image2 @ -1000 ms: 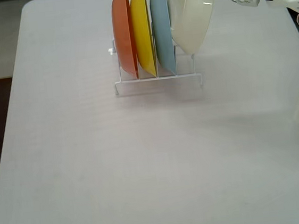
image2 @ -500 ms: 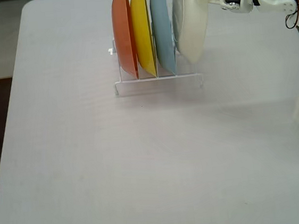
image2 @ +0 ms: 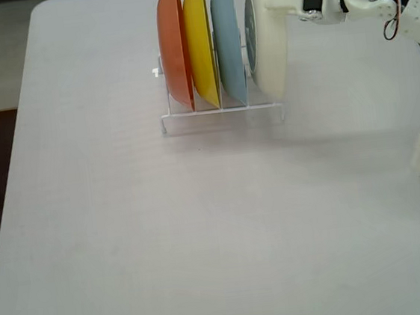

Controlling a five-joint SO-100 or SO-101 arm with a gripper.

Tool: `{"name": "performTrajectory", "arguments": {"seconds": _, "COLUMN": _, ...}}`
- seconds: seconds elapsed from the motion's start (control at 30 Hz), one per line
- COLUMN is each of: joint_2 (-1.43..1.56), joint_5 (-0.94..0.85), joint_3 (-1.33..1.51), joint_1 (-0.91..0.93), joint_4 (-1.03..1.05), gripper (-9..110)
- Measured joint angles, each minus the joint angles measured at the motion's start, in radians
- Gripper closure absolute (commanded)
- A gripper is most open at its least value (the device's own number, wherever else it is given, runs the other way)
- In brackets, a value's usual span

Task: Can you put the plate away?

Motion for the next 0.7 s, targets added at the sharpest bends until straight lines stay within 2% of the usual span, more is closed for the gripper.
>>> {"name": "performTrajectory", "arguments": {"seconds": 0.17, "joint_2": -0.067, "joint_5": 0.023, "joint_3": -0.015, "joint_1": 0.000, "joint_4": 0.002, "gripper": 99}}
{"name": "performTrajectory", "arguments": {"seconds": 0.47, "joint_2": -0.173, "joint_5": 0.114, "joint_3": -0.123, "joint_1": 0.002, "joint_4": 0.115, "gripper": 59}}
{"name": "performTrajectory", "arguments": {"seconds": 0.7, "joint_2": -0.186, "joint_5": 0.192, "joint_3": -0.158, "joint_1": 0.006, "joint_4": 0.267, "gripper": 53}}
